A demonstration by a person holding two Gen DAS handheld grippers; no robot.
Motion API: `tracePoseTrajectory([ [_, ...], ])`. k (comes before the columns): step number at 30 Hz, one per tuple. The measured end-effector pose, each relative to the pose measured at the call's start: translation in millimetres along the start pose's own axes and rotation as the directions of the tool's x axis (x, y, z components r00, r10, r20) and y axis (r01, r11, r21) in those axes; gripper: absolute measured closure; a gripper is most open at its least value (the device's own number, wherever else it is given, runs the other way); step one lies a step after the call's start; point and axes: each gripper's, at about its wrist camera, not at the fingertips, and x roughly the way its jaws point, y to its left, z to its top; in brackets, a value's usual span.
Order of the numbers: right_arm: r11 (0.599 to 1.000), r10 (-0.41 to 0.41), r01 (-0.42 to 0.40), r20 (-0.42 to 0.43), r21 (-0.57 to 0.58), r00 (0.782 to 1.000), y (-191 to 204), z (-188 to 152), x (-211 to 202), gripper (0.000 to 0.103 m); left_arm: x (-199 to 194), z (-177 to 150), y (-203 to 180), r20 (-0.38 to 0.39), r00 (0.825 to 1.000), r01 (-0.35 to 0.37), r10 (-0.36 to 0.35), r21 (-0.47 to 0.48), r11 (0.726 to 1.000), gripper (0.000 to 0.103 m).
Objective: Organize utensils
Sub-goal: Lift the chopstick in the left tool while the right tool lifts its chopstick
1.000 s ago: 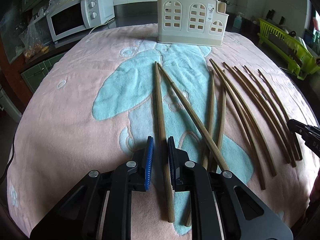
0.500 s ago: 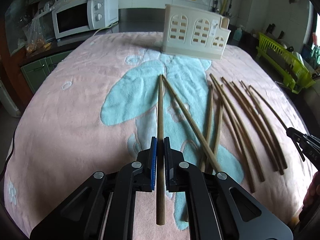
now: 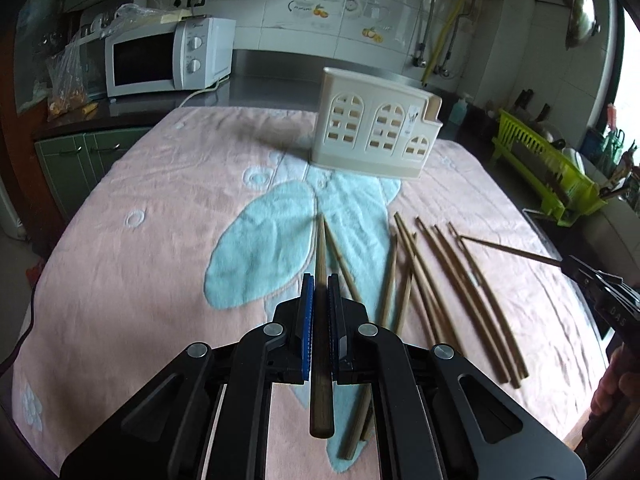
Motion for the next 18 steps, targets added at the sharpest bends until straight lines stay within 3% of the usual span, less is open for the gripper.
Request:
tracePoseTrajectory([
  [7, 1.0, 0.027, -0.027, 0.025, -0.015, 0.999, -3, 28, 1, 0.097, -4, 29, -5, 0.032, 0.999, 0.038, -0.038, 0.023, 0.999, 0.098],
  [18, 0.992, 0.089, -0.084, 0.044, -0.092, 0.995, 0, 78, -6, 0.097, -6, 72, -7, 0.062, 0.997, 0.036, -0.04, 0.06, 0.998, 0.098],
])
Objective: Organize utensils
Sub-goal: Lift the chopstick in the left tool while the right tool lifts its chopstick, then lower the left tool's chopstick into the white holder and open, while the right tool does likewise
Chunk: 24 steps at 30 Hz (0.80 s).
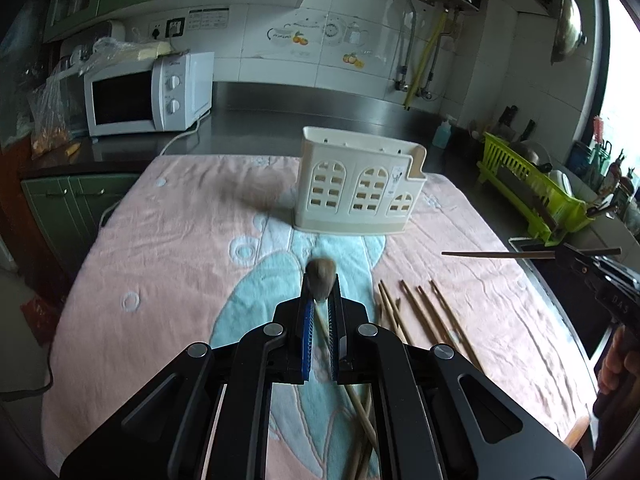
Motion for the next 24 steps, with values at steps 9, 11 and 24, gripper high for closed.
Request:
tracePoseTrajectory([
  [9, 0.998, 0.041, -0.04, 0.012, -0.055, 0.999, -7, 61, 1, 0.097, -3, 50, -9, 0.037, 0.999, 0.034, -0.035, 0.023, 0.999, 0.098],
  [11, 0.997, 0.043, -0.042, 0.011, -0.068, 0.999, -9, 75, 4, 0.096, -6, 62, -12, 0.055, 0.998, 0.035, -0.037, 0.034, 0.999, 0.098],
  [24, 0.992, 0.014, -0.021, -0.054, -0.123, 0.998, -14, 143, 61, 0.096, 2, 183, -25, 0.204, 0.979, -0.002, -0.011, 0.065, 0.998, 0.098],
])
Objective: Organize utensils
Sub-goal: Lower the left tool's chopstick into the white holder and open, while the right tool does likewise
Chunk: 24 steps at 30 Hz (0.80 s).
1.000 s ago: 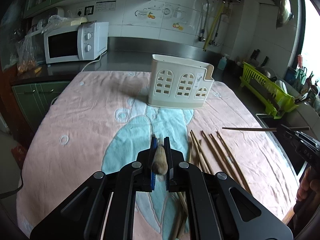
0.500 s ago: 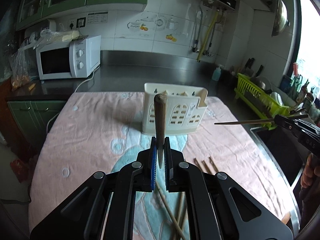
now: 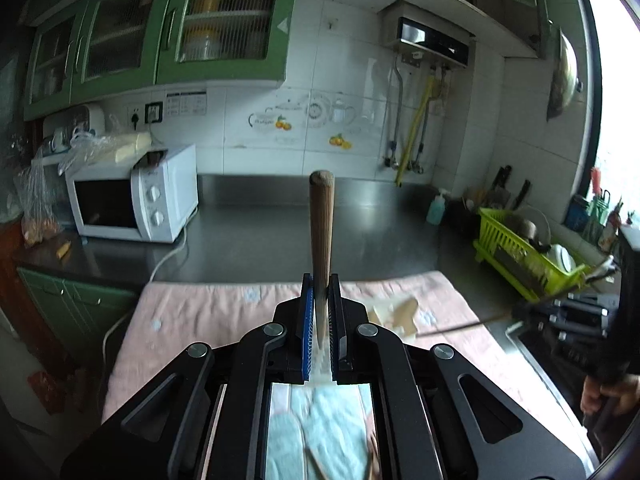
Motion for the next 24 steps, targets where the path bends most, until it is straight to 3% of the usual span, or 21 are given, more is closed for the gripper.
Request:
tracePoseTrajectory([
  [7, 1.0, -0.002, 0.002, -0.037, 0.001, 0.999, -6, 7, 34, 0.096, 46, 14, 3, -0.021, 1.0, -0.002, 0.001, -0.013, 1.0, 0.098],
  [19, 1.0, -0.007, 0.008, -0.124, 0.001, 0.992, -3, 0, 81, 0.096, 101, -9, 13, -0.147, 0.989, -0.03, 0.027, -0.019, 0.999, 0.097],
  [24, 1.0, -0.029, 0.029, -0.105, 0.002, 0.994, -4, -1, 82, 0.08, 97, -16, 12, -0.147, 0.988, -0.046, 0.045, -0.004, 0.999, 0.094],
])
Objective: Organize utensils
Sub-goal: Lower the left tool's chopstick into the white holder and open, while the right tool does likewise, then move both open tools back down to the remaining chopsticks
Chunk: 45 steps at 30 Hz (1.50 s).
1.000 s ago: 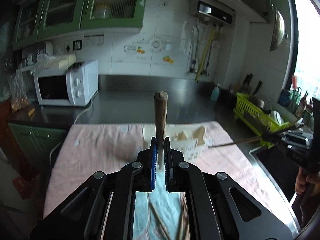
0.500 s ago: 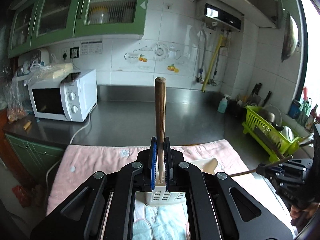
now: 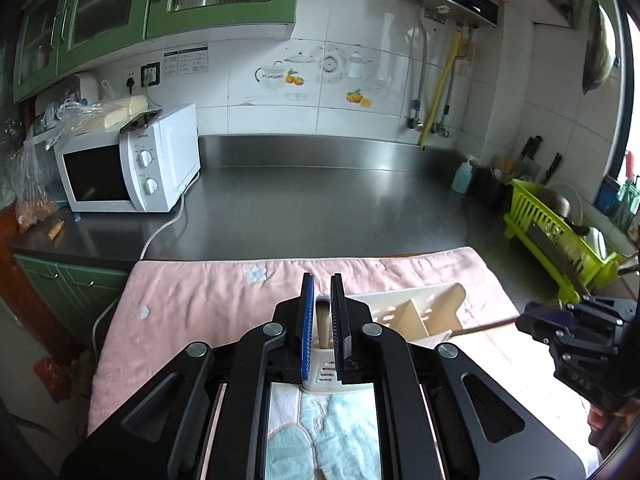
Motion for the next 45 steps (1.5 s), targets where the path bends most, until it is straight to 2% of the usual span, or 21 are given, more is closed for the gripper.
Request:
tracePoseTrajectory([
  [1, 1.0, 0.001, -0.001, 0.006, 0.006, 1.0, 0, 0, -2, 0.075, -2, -1, 0, 0.0, 1.0, 0.002, -0.002, -0.002, 1.0, 0.093],
  [7, 1.0, -0.012, 0.011, 0.06, 0.019, 0.998, -1, -3, -27, 0.064, -27, -9, -1, 0.024, 1.0, 0.0, 0.0, -0.005, 1.0, 0.075],
  [14, 0.999, -0.009, 0.005, 0.109, 0.041, 0.994, 6, -28, -65, 0.058, -68, -30, -1, 0.063, 0.998, 0.004, -0.004, -0.012, 1.0, 0.068],
  [20, 0.997, 0.026, -0.033, 0.106, 0.07, 0.994, 20, -71, -84, 0.057, -95, -70, 0, 0.046, 0.999, 0.005, -0.004, -0.008, 1.0, 0.068],
  [29, 0.994, 0.008, -0.015, 0.061, 0.105, 0.998, 46, -152, -94, 0.058, -112, -148, -8, -0.041, 0.999, -0.003, 0.003, 0.008, 1.0, 0.068],
  [36, 0.992, -0.054, 0.051, 0.029, 0.117, 0.998, 63, -211, -95, 0.058, -110, -208, -12, -0.124, 0.991, -0.049, 0.042, -0.052, 0.997, 0.068],
  [38, 0.989, -0.03, 0.028, 0.013, 0.142, 0.999, 64, -223, -92, 0.058, -106, -224, -14, -0.147, 0.988, -0.056, 0.045, -0.068, 0.996, 0.068],
  [45, 0.983, -0.025, 0.027, -0.013, 0.181, 1.0, 67, -253, -84, 0.058, -90, -267, -26, -0.228, 0.974, -0.021, -0.01, -0.134, 0.991, 0.069],
])
